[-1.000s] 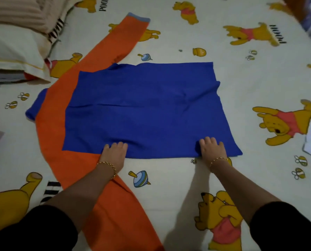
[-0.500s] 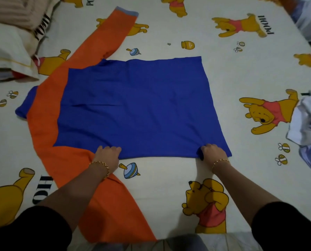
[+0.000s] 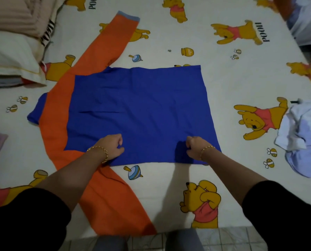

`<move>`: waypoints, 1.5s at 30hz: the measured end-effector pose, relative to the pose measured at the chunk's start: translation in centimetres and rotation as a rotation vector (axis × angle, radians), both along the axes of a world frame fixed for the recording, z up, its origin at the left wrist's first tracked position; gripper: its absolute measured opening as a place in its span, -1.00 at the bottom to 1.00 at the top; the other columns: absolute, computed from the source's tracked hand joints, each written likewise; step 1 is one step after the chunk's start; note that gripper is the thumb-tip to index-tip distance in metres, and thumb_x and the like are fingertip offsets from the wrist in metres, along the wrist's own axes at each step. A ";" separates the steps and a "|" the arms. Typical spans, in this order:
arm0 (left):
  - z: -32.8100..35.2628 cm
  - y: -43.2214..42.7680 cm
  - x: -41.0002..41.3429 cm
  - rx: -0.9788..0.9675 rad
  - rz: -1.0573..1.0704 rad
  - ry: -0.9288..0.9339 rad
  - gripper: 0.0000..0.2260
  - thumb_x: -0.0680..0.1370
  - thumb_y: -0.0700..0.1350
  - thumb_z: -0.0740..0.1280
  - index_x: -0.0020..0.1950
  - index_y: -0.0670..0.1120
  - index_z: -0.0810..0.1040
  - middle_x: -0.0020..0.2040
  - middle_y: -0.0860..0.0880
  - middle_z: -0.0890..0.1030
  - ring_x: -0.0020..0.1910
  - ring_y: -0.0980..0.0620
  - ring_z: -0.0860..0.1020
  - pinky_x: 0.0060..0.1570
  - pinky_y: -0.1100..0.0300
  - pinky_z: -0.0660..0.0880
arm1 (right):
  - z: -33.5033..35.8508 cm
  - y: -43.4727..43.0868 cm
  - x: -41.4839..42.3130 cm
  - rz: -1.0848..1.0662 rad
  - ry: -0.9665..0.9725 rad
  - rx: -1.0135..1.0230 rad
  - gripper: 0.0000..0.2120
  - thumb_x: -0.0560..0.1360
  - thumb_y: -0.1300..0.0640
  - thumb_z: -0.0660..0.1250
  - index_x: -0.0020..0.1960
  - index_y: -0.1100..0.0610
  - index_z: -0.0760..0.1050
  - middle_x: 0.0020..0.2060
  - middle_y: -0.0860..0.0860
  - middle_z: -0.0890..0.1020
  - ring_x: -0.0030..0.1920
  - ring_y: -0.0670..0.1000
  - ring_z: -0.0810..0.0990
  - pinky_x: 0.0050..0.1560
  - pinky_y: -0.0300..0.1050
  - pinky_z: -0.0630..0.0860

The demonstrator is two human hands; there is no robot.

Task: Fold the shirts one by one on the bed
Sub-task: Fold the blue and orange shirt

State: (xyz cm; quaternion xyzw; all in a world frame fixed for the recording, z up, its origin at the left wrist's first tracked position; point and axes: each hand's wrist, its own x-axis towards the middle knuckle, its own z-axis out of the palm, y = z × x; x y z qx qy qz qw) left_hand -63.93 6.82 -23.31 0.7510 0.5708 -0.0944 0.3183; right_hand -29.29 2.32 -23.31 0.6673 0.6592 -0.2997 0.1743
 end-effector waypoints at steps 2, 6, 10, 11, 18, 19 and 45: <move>1.8 2.2 -0.1 0.026 0.041 -0.030 -0.85 0.44 -0.07 0.34 -0.15 -0.04 0.38 -0.21 -0.03 0.51 -0.19 -0.08 0.50 -0.13 0.06 0.47 | 1.5 2.5 -1.2 -0.004 0.049 0.037 -0.77 0.48 0.17 0.30 0.12 0.18 0.40 0.05 0.14 0.51 -0.01 0.12 0.50 -0.04 -0.04 0.50; 6.0 8.6 -1.4 0.070 0.069 -0.067 -0.87 0.47 -0.08 0.32 -0.12 -0.07 0.39 -0.19 -0.05 0.52 -0.21 -0.07 0.49 -0.16 0.02 0.46 | 4.5 10.3 -4.5 0.034 0.117 0.091 -0.73 0.48 0.15 0.32 0.15 0.17 0.39 0.10 0.14 0.50 0.02 0.13 0.50 -0.02 -0.02 0.51; 8.7 15.2 -2.5 0.145 0.074 -0.068 -0.88 0.47 -0.10 0.32 -0.12 -0.07 0.39 -0.21 -0.05 0.52 -0.22 -0.05 0.49 -0.21 0.04 0.45 | 6.4 17.6 -7.3 0.080 0.163 0.137 -0.71 0.48 0.14 0.32 0.17 0.15 0.39 0.14 0.13 0.47 0.08 0.14 0.47 -0.03 -0.04 0.46; 9.3 17.6 -2.9 0.165 0.082 -0.068 -0.88 0.47 -0.10 0.32 -0.13 -0.06 0.38 -0.22 -0.05 0.52 -0.22 -0.05 0.49 -0.21 0.04 0.45 | 6.9 20.1 -8.2 0.093 0.180 0.161 -0.71 0.48 0.14 0.31 0.18 0.15 0.38 0.14 0.13 0.47 0.09 0.15 0.47 -0.01 -0.02 0.47; 8.3 34.2 -5.5 0.164 0.162 -0.071 -0.86 0.46 -0.12 0.32 -0.19 -0.02 0.35 -0.26 -0.02 0.50 -0.23 -0.04 0.48 -0.16 0.07 0.44 | 5.6 38.1 -13.7 0.104 0.272 0.228 -0.72 0.46 0.16 0.31 0.16 0.18 0.42 0.12 0.15 0.52 0.13 0.15 0.48 0.07 -0.07 0.42; 7.6 36.7 -6.0 0.174 0.185 -0.063 -0.87 0.47 -0.11 0.32 -0.17 -0.04 0.37 -0.24 -0.02 0.52 -0.23 -0.04 0.49 -0.15 0.07 0.44 | 4.8 40.9 -14.4 0.090 0.284 0.234 -0.73 0.47 0.16 0.31 0.15 0.17 0.42 0.12 0.15 0.53 0.13 0.14 0.49 0.06 -0.08 0.41; -10.2 69.0 -2.3 0.541 0.636 -0.179 -0.81 0.60 -0.03 0.22 -0.02 -0.10 0.56 -0.10 -0.15 0.64 -0.13 -0.12 0.58 -0.08 0.07 0.52 | -9.3 78.7 -16.0 -1.082 1.055 0.269 -0.79 0.49 0.31 0.33 0.11 0.30 0.53 -0.15 0.18 0.59 -0.22 0.13 0.55 -0.12 0.00 0.51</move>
